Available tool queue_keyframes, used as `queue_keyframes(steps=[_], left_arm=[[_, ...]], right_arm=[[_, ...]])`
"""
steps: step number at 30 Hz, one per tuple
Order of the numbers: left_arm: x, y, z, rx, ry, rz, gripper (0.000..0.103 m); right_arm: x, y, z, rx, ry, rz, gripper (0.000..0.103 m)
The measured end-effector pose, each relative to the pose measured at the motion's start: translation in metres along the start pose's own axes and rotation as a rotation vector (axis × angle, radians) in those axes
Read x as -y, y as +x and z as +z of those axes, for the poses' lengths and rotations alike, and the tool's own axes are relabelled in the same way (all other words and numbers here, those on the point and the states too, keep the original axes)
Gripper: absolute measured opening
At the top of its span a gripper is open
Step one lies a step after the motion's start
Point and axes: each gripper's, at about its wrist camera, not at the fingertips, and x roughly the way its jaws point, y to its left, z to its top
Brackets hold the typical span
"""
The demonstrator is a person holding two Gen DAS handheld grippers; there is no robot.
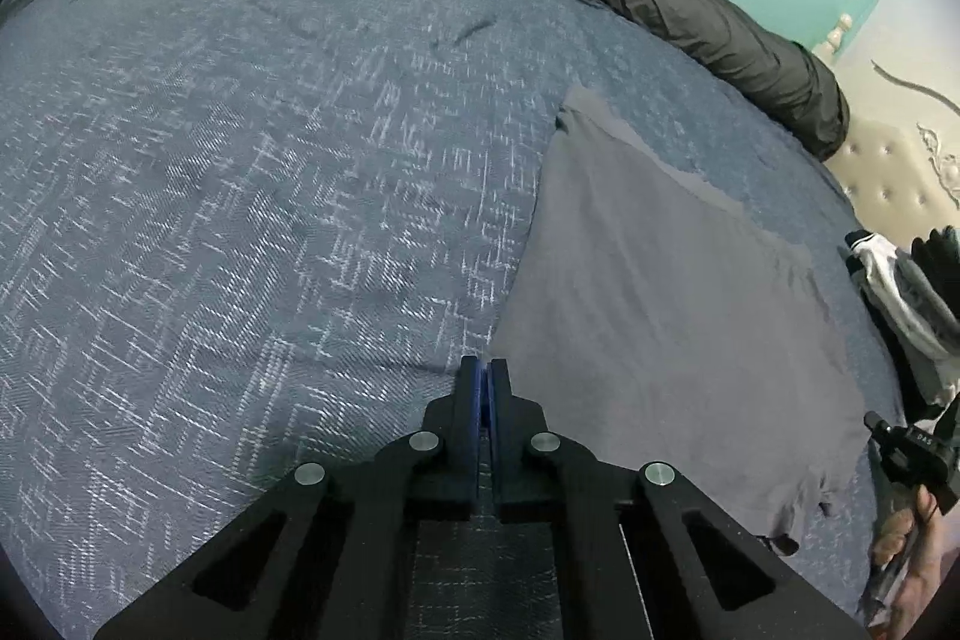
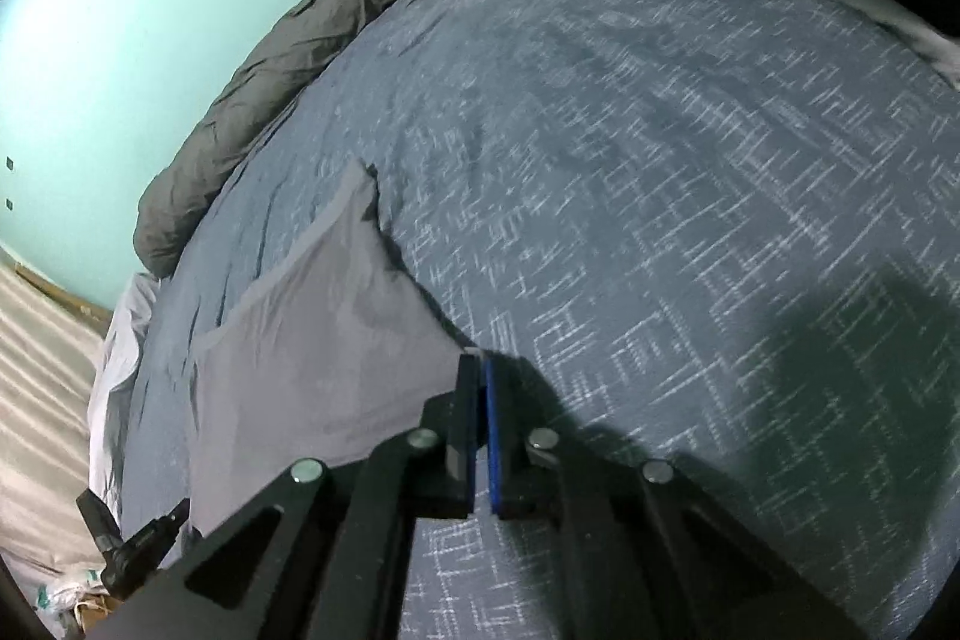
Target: Fold clothes
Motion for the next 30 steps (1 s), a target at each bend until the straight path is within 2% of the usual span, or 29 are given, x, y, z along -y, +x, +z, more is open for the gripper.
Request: queue_keyframes(steps=[4,9,11,17,20,21,24,28,30], left_arm=[[-0.004,-0.004,0.003,0.016,-0.028,-0.004,0.002],[-0.001,0.002,0.0,-0.022,-0.043,-0.018,0.002],[0.002,-0.001,0.0,-0.013,-0.038,-0.023,0.002],[0.006,-0.006,0.006,0.02,-0.038,0.035,0.003],[0.017,-0.018,0.008,0.063,0.006,0.06,0.012],[0.019,-0.02,0.009,0.072,0.017,0.058,0.017],[0.031,-0.022,0.006,0.063,0.046,0.009,0.028],[0.071,-0.021,-0.023,-0.004,0.113,-0.094,0.035],[0.096,-0.017,-0.039,-0.044,0.156,-0.136,0.037]], right_arm=[[-0.003,0.004,0.001,0.001,0.007,-0.008,0.002],[0.001,0.007,0.0,-0.01,0.021,-0.006,0.002],[0.001,0.006,-0.001,-0.012,0.02,-0.01,0.002],[-0.003,0.008,-0.002,-0.01,0.006,-0.022,0.002],[-0.004,0.007,-0.002,-0.01,0.008,-0.028,0.003],[-0.007,0.005,-0.002,-0.005,0.0,-0.042,0.007],[-0.015,-0.009,-0.006,0.029,-0.044,-0.094,0.033],[-0.031,-0.032,-0.024,0.064,-0.074,-0.074,0.035],[-0.04,-0.034,-0.036,0.037,-0.091,-0.026,0.035]])
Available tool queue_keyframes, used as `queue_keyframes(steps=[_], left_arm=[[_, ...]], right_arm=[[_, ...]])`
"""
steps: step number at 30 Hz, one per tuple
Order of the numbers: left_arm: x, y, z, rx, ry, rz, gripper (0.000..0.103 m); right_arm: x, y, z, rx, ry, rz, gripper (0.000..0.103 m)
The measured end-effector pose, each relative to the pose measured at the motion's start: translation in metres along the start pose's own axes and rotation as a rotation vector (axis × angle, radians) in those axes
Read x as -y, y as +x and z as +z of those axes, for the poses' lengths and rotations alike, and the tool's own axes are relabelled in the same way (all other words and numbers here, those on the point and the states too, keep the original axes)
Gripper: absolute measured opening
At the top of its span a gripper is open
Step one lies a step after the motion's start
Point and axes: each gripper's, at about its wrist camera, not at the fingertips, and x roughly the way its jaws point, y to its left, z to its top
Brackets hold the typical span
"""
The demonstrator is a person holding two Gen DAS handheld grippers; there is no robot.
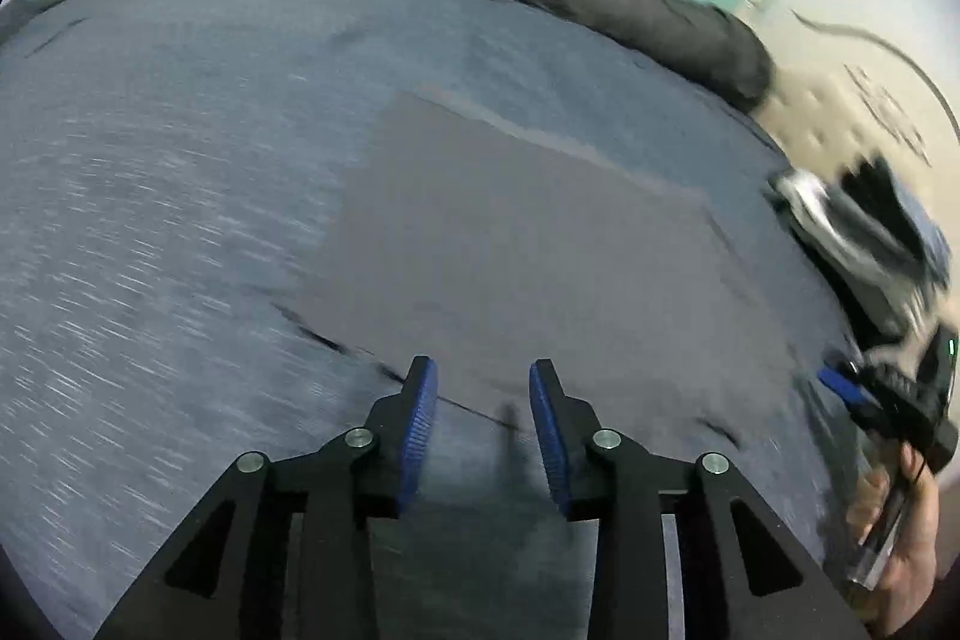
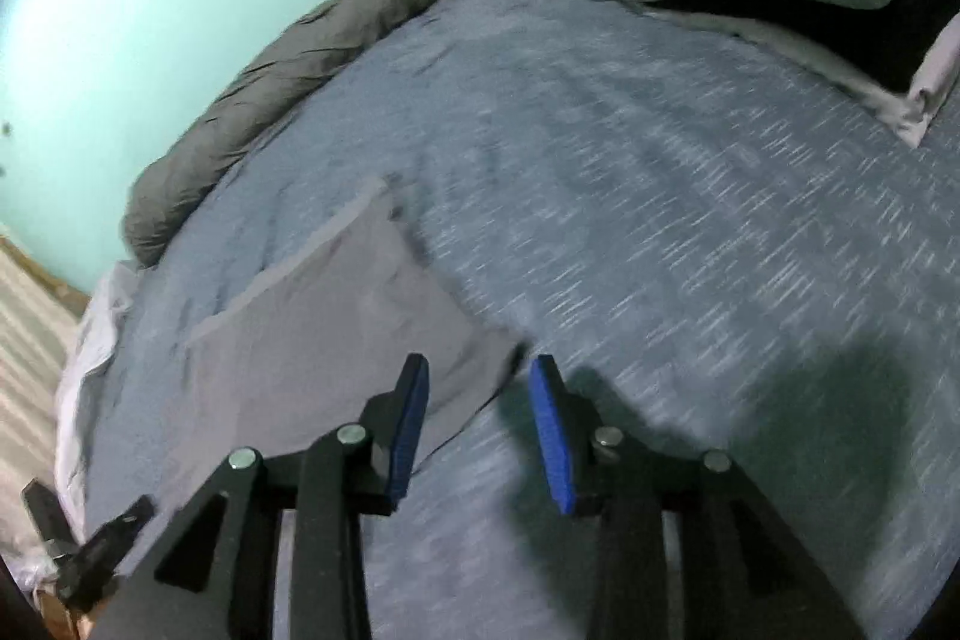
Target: Fold clothes
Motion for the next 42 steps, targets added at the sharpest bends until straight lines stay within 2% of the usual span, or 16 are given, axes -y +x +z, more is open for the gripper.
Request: queue_keyframes(steps=[2,6,11,19,20,21,24,25,28,32,35,42], left_arm=[[0.014,0.002,-0.011,-0.03,0.03,-0.033,0.037],[0.044,0.011,-0.029,-0.071,0.102,-0.036,0.037],[0.057,0.015,-0.038,-0.089,0.125,-0.048,0.037],[0.057,0.012,-0.042,-0.093,0.14,-0.064,0.037],[0.057,0.015,-0.041,-0.093,0.142,-0.067,0.03],[0.056,0.016,-0.041,-0.097,0.145,-0.07,0.014],[0.054,0.015,-0.04,-0.102,0.147,-0.084,0.002],[0.053,0.015,-0.04,-0.102,0.146,-0.089,0.003],[0.048,0.008,-0.038,-0.088,0.136,-0.101,0.003],[0.042,-0.005,-0.033,-0.061,0.123,-0.102,0.002],[0.034,-0.004,-0.034,-0.079,0.095,-0.11,0.002],[0.034,0.006,-0.04,-0.117,0.083,-0.109,0.003]], right_arm=[[-0.018,0.003,-0.017,-0.063,-0.037,0.074,0.035],[-0.046,0.015,-0.049,-0.183,-0.098,0.172,0.035],[-0.067,0.032,-0.071,-0.26,-0.156,0.195,0.035],[-0.075,0.044,-0.081,-0.274,-0.18,0.181,0.035],[-0.076,0.045,-0.082,-0.271,-0.187,0.18,0.035],[-0.078,0.046,-0.082,-0.269,-0.199,0.179,0.032],[-0.074,0.047,-0.081,-0.27,-0.207,0.187,0.012],[-0.072,0.048,-0.08,-0.271,-0.202,0.19,0.006],[-0.069,0.046,-0.078,-0.267,-0.182,0.209,0.001],[-0.07,0.038,-0.073,-0.247,-0.181,0.228,0.001],[-0.07,0.031,-0.069,-0.242,-0.197,0.237,0.001],[-0.061,0.043,-0.077,-0.305,-0.217,0.18,0.0]])
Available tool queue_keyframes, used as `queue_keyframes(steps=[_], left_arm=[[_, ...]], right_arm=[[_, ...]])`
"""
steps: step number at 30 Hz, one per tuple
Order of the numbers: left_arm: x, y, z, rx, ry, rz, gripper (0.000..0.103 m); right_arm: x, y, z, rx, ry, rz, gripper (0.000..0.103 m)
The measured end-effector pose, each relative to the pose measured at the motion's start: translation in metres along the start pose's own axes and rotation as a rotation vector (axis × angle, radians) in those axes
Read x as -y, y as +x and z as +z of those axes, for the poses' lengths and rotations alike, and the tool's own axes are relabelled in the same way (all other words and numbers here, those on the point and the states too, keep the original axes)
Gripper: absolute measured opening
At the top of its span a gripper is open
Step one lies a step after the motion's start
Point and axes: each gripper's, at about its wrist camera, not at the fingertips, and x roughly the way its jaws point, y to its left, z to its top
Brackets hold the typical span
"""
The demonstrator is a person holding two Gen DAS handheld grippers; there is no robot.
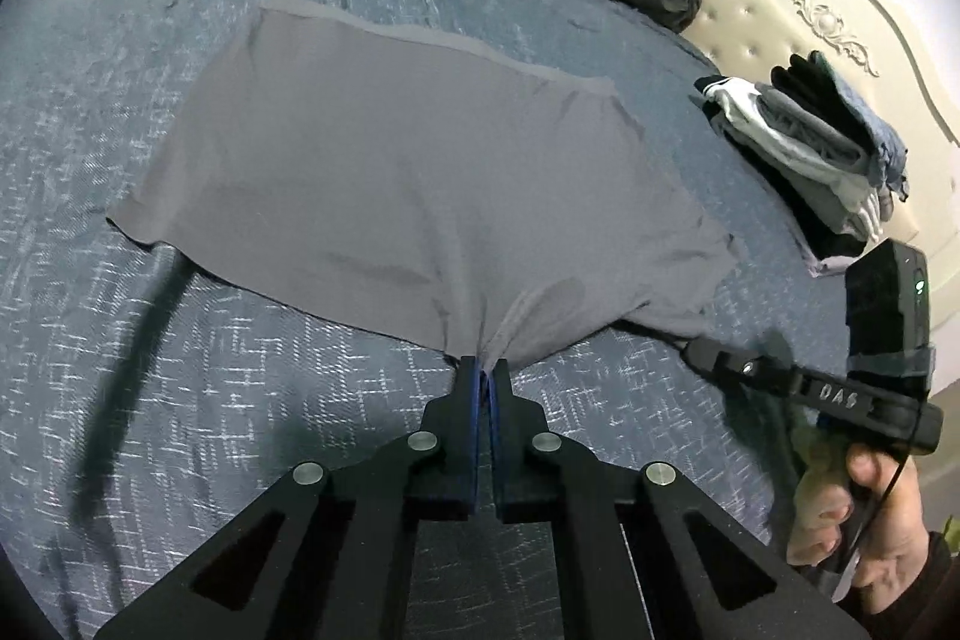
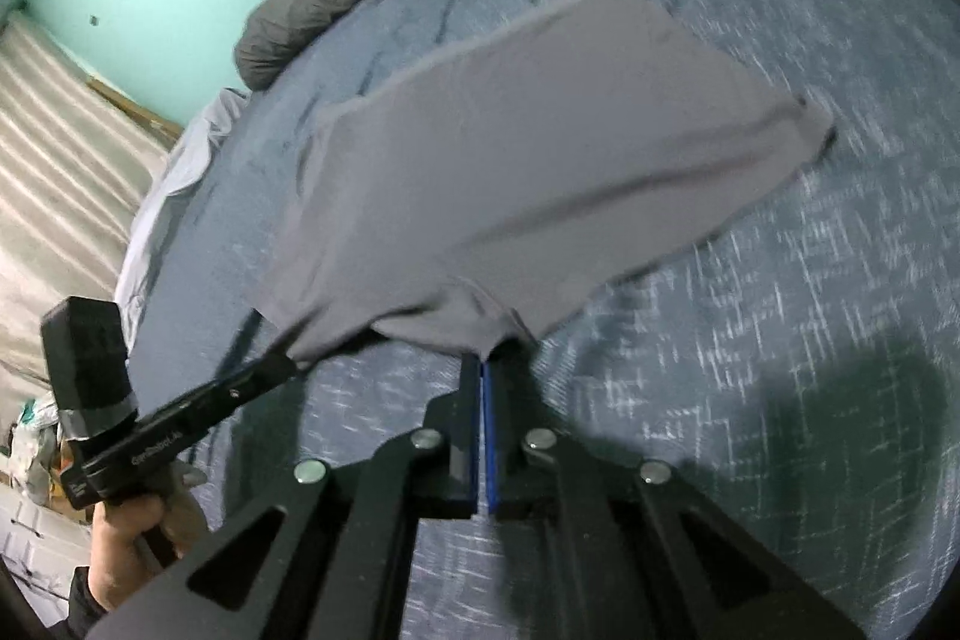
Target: Fold clothes
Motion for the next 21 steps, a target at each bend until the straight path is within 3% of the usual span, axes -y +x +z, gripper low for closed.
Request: queue_keyframes(steps=[6,21], left_arm=[[-0.005,-0.009,0.004,0.032,-0.009,0.033,0.003],[-0.002,0.008,-0.002,-0.038,0.002,0.054,0.003]], right_arm=[[-0.002,0.004,-0.005,-0.024,-0.04,-0.035,0.0],[-0.005,0.007,-0.004,-0.076,-0.055,-0.038,0.001]])
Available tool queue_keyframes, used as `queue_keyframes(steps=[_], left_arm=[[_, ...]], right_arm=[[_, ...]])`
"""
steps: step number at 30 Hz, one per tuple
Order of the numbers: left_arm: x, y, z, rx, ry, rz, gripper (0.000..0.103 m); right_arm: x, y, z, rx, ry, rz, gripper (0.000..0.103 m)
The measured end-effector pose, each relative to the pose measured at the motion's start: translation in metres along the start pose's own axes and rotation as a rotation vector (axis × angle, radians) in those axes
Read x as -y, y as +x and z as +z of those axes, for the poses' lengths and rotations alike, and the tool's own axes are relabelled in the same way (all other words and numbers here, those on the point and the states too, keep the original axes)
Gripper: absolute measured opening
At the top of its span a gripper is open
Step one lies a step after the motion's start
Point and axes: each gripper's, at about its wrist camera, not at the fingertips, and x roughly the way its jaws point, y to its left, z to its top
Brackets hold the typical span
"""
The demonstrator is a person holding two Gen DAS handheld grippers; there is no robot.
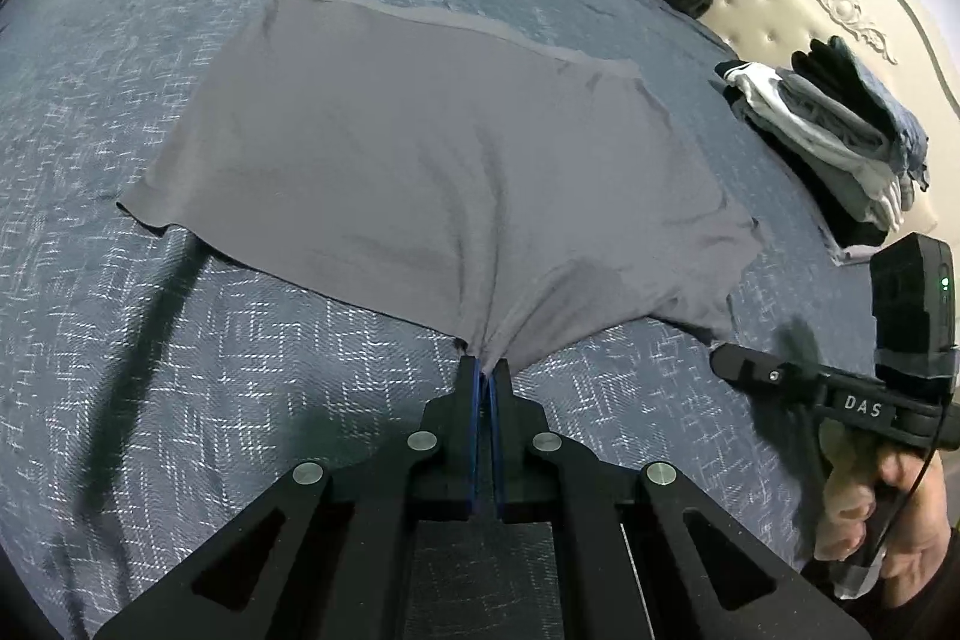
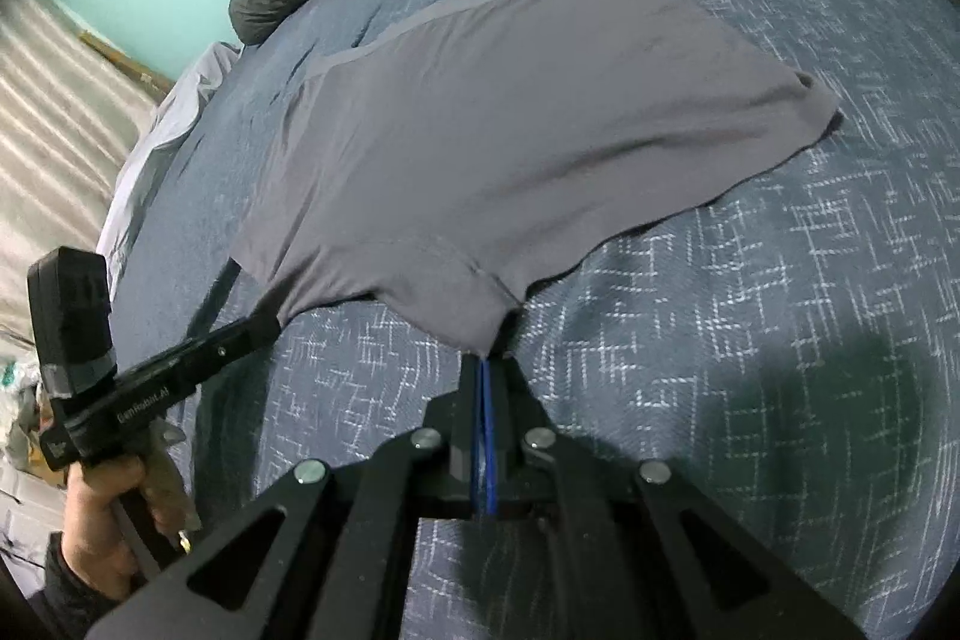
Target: Fold clothes
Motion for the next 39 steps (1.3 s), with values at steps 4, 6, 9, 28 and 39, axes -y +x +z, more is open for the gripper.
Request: queue_keyframes(steps=[4,6,9,28,39], left_arm=[[-0.004,-0.002,0.001,-0.006,-0.021,-0.008,0.01],[-0.008,-0.005,0.001,-0.004,-0.044,-0.017,0.034],[-0.018,-0.017,0.004,0.023,-0.08,-0.021,0.041],[-0.142,-0.032,0.044,0.186,-0.36,0.155,0.046],[-0.14,-0.026,0.047,0.174,-0.329,0.12,0.014]], right_arm=[[0.004,-0.009,0.003,0.004,0.036,0.033,0.002],[0.009,-0.018,0.006,0.031,0.062,0.055,0.002],[0.016,-0.032,0.012,0.093,0.095,0.074,0.002],[0.032,-0.02,0.03,0.228,0.178,0.124,0.002],[0.039,-0.015,0.035,0.228,0.187,0.126,0.002]])
